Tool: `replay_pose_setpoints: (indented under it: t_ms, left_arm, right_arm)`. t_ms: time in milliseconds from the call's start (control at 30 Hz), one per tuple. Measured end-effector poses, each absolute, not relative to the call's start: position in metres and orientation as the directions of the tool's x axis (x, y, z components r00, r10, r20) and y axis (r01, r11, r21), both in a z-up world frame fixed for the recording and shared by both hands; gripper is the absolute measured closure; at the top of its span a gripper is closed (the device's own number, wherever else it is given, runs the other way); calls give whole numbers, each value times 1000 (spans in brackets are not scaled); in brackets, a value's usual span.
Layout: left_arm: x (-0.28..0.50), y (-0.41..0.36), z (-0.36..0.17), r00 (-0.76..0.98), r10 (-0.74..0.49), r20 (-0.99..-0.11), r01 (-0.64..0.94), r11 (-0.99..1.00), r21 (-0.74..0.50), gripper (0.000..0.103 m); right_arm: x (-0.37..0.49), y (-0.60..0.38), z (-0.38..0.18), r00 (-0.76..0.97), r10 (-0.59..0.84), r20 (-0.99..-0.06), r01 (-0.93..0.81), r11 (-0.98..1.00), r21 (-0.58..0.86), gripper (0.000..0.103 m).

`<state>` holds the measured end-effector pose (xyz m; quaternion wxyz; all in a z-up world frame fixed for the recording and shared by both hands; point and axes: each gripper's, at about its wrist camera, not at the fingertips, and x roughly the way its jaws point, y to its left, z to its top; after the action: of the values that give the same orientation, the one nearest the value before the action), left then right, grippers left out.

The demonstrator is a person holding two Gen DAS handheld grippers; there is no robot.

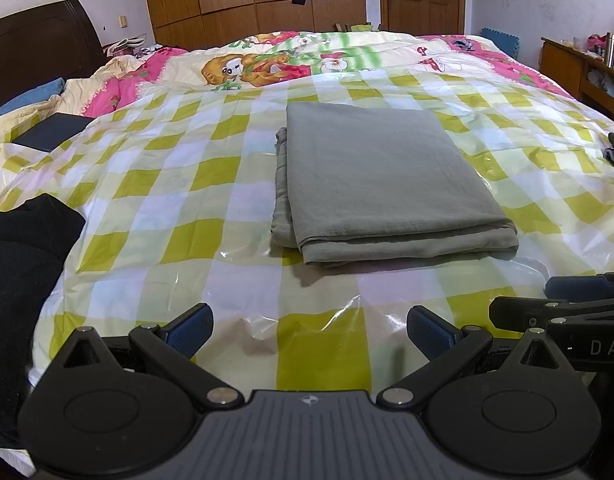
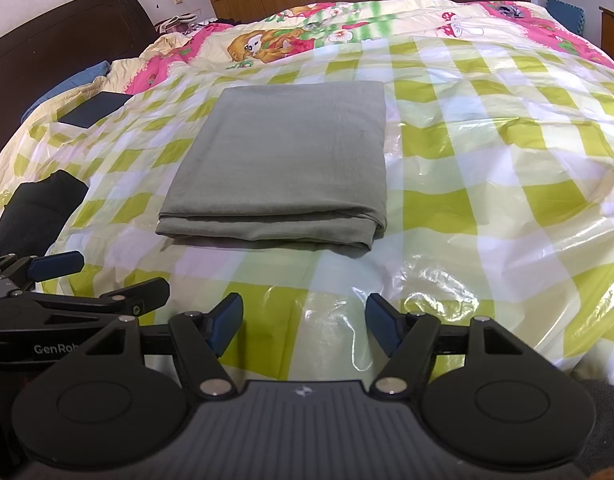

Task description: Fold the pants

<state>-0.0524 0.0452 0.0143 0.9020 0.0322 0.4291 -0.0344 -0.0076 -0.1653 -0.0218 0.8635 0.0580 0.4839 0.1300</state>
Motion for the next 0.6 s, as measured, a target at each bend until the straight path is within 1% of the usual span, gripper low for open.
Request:
replay_pose_setpoints:
  t_ms: [600]
  left_arm:
    - [-52,46,15,631,-31,-775,85,996,29,0]
  right_arm:
    - [-8,-165,-22,497,280,-821,-169,960,224,33]
